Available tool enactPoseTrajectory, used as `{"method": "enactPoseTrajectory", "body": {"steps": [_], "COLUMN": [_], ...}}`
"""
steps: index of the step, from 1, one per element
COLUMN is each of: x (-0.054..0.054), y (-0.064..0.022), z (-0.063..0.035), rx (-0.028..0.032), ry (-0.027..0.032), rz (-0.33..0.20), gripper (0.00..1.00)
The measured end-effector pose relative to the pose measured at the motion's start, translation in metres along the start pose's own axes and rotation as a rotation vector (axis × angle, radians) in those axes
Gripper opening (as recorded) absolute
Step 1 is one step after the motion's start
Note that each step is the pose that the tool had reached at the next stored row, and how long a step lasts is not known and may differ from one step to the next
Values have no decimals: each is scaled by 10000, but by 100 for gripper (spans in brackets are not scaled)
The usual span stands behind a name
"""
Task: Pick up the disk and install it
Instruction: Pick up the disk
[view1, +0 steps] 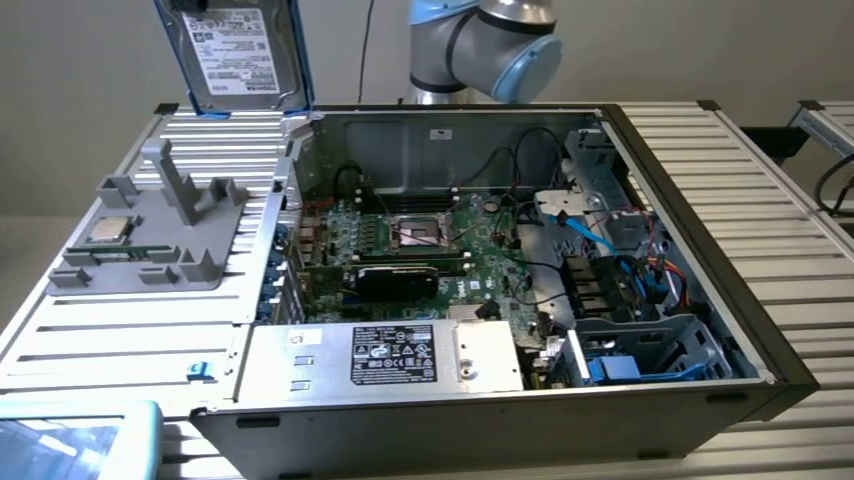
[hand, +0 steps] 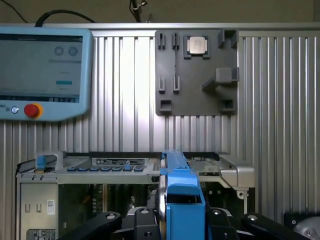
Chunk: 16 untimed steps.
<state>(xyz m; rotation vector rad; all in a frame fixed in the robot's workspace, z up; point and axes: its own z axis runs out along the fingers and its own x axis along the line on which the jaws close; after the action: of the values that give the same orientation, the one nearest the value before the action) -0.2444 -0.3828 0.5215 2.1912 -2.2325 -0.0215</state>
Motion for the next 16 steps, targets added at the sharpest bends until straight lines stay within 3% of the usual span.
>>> {"method": "enactPoseTrajectory", "body": {"steps": [16], "x": [240], "y": [-664], "z": [-55], "rx": [-24], "ry": [-1], "rz": [1], "gripper": [37]}}
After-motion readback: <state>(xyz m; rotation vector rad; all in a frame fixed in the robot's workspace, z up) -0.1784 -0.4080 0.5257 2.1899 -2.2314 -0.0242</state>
